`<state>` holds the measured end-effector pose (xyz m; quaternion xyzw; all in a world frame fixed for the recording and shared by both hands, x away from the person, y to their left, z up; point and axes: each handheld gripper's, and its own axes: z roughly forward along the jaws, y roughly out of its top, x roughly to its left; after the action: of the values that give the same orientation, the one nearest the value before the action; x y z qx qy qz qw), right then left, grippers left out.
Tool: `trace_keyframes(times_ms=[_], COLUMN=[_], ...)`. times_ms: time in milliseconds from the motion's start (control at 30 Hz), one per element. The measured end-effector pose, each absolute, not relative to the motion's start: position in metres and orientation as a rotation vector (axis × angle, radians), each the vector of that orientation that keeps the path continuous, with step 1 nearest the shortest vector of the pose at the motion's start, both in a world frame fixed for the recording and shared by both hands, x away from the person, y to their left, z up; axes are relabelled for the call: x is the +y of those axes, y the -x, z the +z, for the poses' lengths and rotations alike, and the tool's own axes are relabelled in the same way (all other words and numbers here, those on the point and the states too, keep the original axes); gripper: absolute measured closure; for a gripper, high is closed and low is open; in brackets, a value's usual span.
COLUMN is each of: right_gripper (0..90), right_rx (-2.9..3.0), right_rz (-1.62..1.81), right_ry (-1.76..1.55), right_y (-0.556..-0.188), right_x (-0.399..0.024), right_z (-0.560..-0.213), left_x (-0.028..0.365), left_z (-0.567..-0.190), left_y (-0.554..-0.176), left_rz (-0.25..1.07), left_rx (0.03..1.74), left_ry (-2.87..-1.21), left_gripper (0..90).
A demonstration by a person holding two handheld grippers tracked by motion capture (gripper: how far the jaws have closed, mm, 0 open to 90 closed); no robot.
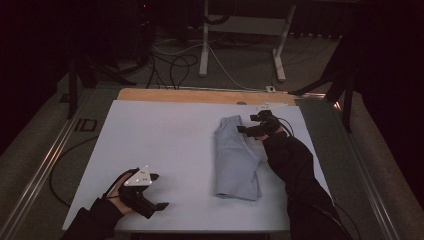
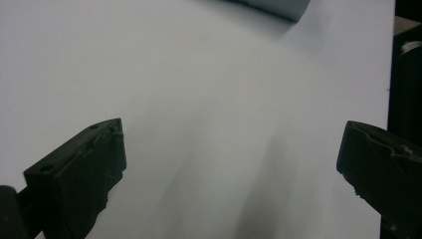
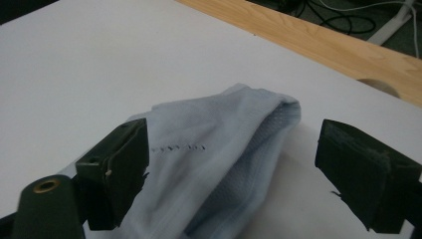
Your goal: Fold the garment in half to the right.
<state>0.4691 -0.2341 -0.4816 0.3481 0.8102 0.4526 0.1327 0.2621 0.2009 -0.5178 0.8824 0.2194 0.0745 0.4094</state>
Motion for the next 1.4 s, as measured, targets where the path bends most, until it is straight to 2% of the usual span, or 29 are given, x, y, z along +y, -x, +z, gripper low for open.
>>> trace_keyframes(times_ms=[200,467,533,633,667,800,867,1000,1167,1400], right_gripper=[18.7,16.0,18.8,26.7,31.9,66.2,79.2,85.3,86.0,86.0], right_rx=[2.356,2.403,2.424,2.466,2.465,2.486,2.495,2.5,2.449,2.433], right_rz=[1.248,1.161,1.126,1.109,1.108,1.091,1.055,1.038,1.206,1.216], right_ry=[-1.096,-1.206,-1.24,-1.264,-1.248,-1.197,-1.143,-1.064,-0.959,-1.03], right_y=[-0.486,-0.502,-0.506,-0.506,-0.505,-0.501,-0.499,-0.495,-0.489,-0.499], right_x=[-0.226,-0.22,-0.221,-0.222,-0.222,-0.221,-0.218,-0.212,-0.204,-0.197], right_z=[-0.497,-0.516,-0.522,-0.527,-0.528,-0.523,-0.52,-0.512,-0.491,-0.495], left_x=[0.211,0.213,0.213,0.214,0.214,0.215,0.214,0.215,0.215,0.214], left_z=[-0.521,-0.522,-0.522,-0.522,-0.522,-0.522,-0.522,-0.521,-0.519,-0.518], left_y=[-0.258,-0.259,-0.259,-0.259,-0.259,-0.259,-0.259,-0.26,-0.259,-0.258], left_rz=[0.224,0.223,0.222,0.218,0.216,0.21,0.21,0.21,0.21,0.222], left_rx=[0.598,0.598,0.602,0.604,0.606,0.609,0.609,0.611,0.614,0.604], left_ry=[-2.201,-2.184,-2.178,-2.168,-2.165,-2.159,-2.16,-2.153,-2.146,-2.143], left_gripper=[0.5,0.5,0.5,0.5,0.5,0.5,0.5,0.6,0.5,0.5])
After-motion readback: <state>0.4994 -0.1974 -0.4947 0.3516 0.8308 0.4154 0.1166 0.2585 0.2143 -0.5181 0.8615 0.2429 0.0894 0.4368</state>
